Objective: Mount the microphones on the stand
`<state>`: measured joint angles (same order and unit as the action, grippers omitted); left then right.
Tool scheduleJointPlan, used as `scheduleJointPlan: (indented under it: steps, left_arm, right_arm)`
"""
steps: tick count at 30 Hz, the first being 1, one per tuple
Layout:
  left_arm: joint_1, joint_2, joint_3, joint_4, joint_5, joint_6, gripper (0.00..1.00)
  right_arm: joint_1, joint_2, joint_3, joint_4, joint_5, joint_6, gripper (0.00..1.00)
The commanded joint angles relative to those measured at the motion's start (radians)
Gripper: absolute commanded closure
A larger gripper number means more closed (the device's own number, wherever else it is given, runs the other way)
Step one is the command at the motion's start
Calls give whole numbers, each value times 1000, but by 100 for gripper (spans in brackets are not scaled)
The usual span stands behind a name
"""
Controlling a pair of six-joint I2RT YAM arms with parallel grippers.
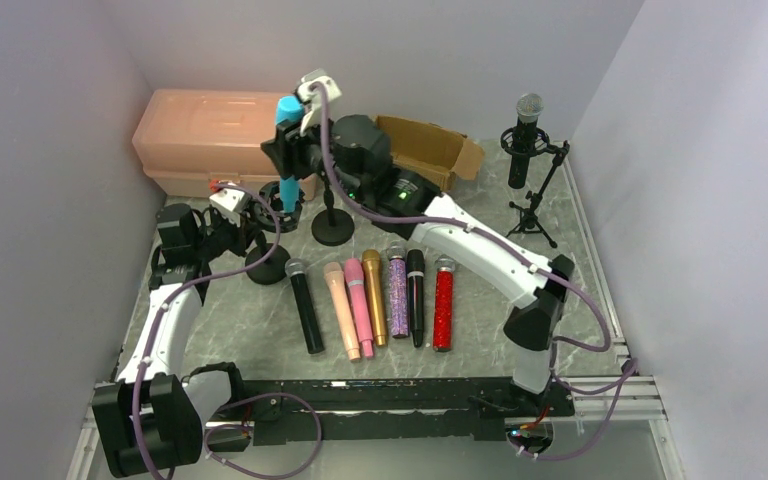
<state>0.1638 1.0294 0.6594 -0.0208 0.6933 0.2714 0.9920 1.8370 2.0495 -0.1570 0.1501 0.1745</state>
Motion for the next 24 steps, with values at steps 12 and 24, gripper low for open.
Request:
scheduleJointPlan:
  steps: [12,24]
  left_arm:
    - [-3,-17,-37,-5,54,17,99]
    - [-3,-3,-32,-7,49,8,99]
  right_arm:
    - [37,110,122,6,96,-105,100]
    - [37,132,78,49,107,-97,100]
